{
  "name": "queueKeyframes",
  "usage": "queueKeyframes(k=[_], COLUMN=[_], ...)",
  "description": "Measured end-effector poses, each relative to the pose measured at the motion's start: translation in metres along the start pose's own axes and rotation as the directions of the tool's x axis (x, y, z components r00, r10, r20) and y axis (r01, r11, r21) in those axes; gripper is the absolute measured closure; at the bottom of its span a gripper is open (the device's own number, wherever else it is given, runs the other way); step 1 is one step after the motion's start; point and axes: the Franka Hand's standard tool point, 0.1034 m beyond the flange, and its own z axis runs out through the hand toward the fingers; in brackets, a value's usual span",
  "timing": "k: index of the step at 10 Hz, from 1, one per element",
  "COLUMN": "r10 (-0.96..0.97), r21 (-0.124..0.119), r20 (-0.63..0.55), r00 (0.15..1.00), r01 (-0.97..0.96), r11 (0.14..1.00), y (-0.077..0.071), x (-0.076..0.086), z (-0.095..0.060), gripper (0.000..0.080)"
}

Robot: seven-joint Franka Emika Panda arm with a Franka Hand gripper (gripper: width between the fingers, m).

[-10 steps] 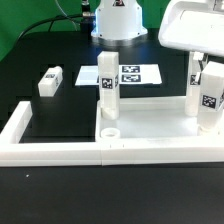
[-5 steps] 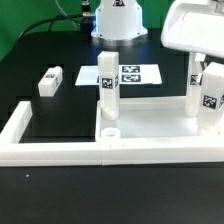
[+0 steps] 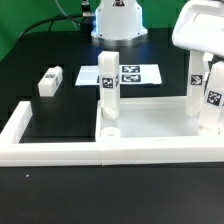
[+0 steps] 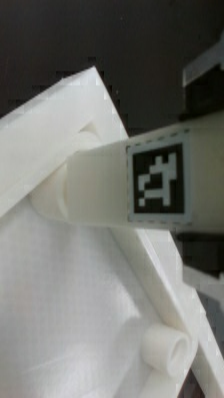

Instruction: Assemble desk

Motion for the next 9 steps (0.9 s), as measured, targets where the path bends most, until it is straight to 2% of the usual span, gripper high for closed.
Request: queueKeyframes(k=[4, 5, 6, 9], r10=[-0.011, -0.012, -0.014, -0.016], r21=[-0.001, -0.001, -0.001, -0.002], r20=[0.001, 0.001, 0.001, 0.001], r00=[1.000, 1.000, 1.000, 1.000], r01=[0.011, 0.012, 0.014, 0.016], r11=[1.000, 1.000, 1.000, 1.000], y=[-0.0001, 0.0000, 0.0000, 0.0000], x=[-0.0008, -0.0010, -0.0013, -0.0018], z=[0.0005, 0.0007, 0.0009, 0.0013], gripper=[0.0511, 0.0286, 0.0182, 0.0157])
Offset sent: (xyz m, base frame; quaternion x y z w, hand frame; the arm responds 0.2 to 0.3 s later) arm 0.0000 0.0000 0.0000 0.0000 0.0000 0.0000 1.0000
